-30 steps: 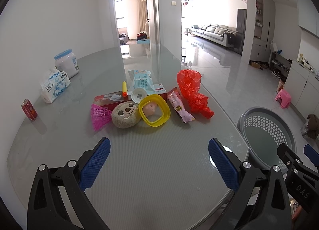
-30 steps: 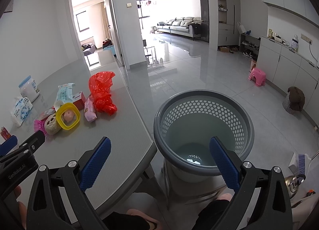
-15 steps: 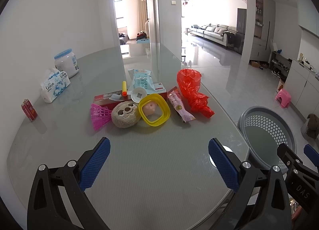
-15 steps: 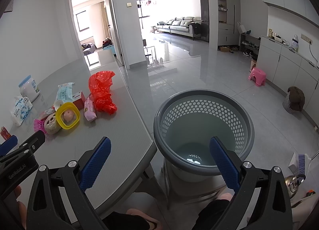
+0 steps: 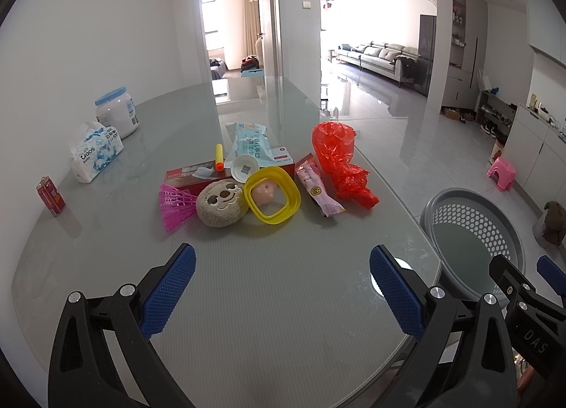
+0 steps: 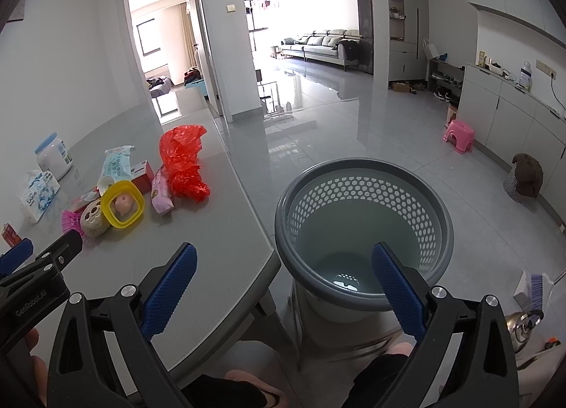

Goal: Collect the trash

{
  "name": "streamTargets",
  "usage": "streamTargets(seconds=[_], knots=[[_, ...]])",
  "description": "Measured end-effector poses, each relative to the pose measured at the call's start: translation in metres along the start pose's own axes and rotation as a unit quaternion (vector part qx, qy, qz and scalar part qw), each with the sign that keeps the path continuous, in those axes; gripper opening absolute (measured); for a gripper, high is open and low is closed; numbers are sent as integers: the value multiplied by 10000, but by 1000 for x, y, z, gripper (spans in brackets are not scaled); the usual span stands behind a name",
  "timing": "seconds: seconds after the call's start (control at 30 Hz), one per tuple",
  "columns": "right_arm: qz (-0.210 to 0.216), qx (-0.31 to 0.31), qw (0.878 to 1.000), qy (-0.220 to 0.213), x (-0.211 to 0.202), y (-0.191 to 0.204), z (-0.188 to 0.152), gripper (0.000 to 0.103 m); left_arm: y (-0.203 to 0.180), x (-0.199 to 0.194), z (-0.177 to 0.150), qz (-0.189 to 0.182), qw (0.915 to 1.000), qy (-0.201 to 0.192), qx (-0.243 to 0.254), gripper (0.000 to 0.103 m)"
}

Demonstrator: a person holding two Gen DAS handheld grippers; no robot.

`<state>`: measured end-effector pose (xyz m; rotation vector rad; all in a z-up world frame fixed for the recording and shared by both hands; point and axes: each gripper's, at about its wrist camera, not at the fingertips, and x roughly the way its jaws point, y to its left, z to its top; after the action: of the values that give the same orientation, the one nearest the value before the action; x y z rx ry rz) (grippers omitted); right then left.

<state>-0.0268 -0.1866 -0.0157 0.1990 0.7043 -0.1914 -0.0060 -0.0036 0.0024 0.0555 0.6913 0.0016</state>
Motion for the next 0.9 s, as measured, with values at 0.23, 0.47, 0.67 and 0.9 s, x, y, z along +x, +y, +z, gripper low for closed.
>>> streamTargets(seconds=[0.23,0.47,0.67,0.9], knots=[[38,-21,10000,13,4,3,-1,95,-1,1,0,-8,10000,10,0,97],[245,-30,9997,62,12,6,-2,95,1,9,-2,-45,10000,52,-21,97],[590,-34,9981,168,28,11,-2,95,18,24,-7,29,9998,79,-191,97],[965,-106,9948,303,58,25,10,95,49,40,-4,247,9987,72,-443,97]])
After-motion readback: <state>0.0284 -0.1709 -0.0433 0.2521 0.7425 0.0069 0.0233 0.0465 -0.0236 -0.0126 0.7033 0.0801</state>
